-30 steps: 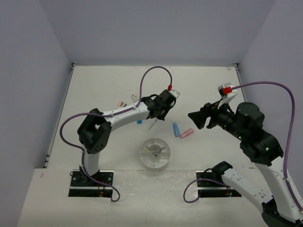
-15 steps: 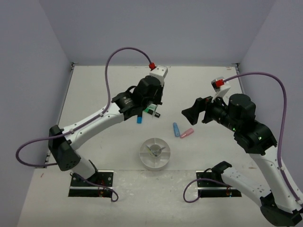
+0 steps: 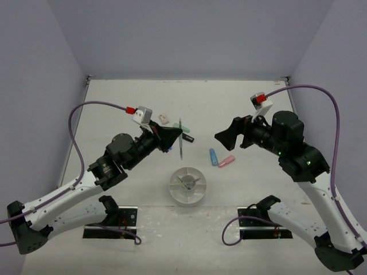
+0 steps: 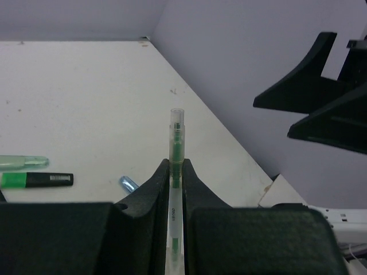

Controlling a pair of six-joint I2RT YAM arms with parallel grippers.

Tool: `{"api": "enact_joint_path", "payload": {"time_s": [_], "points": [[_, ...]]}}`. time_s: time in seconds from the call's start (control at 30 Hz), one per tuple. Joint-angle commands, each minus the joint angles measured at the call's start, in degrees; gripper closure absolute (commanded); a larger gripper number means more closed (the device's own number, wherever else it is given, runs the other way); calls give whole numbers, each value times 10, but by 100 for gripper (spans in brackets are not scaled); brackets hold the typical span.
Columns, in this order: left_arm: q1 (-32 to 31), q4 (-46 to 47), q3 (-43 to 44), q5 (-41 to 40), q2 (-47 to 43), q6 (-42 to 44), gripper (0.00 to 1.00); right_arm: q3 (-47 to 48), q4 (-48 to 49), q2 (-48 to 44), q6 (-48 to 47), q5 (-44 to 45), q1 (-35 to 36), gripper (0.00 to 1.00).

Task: Sort the stationery into containers
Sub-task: Pick up the pen from the center of the board, then place the pen in the storage box.

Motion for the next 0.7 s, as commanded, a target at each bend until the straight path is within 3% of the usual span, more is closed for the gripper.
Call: {"api": "enact_joint_path", "payload": {"time_s": [0.0, 0.3, 0.67], "points": [[-16, 138, -82, 22, -16, -56, 100, 2, 22, 10, 7, -28, -1, 2], [-105, 240, -169, -82, -22, -14, 100, -19, 20, -9, 23, -35, -2, 2], [-153, 306, -242, -125, -29, 35, 100, -44, 19, -44, 42, -43, -2, 2]]}}
